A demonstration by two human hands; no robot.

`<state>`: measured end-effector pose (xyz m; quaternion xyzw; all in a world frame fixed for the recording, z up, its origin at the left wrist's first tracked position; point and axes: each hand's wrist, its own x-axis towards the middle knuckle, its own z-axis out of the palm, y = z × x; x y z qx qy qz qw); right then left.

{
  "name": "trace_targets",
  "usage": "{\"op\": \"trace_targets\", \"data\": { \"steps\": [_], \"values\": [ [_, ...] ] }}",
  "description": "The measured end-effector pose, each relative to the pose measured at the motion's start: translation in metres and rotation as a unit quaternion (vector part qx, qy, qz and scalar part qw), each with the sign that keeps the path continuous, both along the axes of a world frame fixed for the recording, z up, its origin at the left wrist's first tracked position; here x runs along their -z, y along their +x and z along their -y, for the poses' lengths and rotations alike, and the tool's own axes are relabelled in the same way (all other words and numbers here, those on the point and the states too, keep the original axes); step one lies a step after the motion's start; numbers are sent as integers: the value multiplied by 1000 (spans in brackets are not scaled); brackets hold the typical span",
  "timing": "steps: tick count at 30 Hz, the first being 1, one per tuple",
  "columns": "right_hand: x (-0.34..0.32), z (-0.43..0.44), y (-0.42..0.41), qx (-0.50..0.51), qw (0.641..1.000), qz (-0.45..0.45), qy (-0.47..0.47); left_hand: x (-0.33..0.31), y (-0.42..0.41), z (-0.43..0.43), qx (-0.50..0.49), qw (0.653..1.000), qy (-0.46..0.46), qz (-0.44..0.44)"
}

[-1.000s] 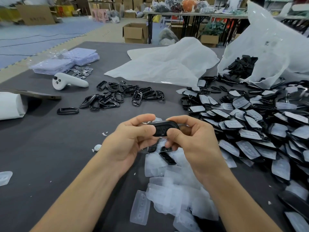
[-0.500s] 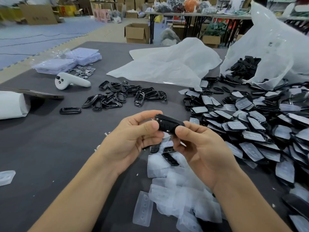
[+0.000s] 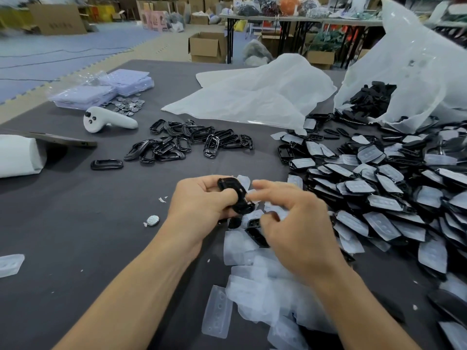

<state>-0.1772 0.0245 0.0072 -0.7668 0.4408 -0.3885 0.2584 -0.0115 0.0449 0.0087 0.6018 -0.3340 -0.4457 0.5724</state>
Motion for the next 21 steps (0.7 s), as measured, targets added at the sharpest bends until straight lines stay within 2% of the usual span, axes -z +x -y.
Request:
{"op": "trace_targets", "data": {
  "steps": [2,4,6,9,11,16,21],
  "values": [
    [-4,5,-10,60,998,29,-15,0,6,3,-44,996,-1,72],
    [-7,13,-20,117,993,15,-28,0,11,5,-63,995,-11,80],
    [-7,18,-23,132,990,-53,-5,0,14,6,-69,995,-11,73],
    [-2,19,-18,90,977,-194,19,3,12,8,-60,994,4,86],
    [1,18,-14,59,968,-243,27,4,9,7,-54,995,11,89],
    [2,16,-11,67,977,-202,15,4,8,6,-52,994,19,95],
    [0,14,-14,94,994,-47,33,4,8,4,-43,994,30,99]
  ]
}}
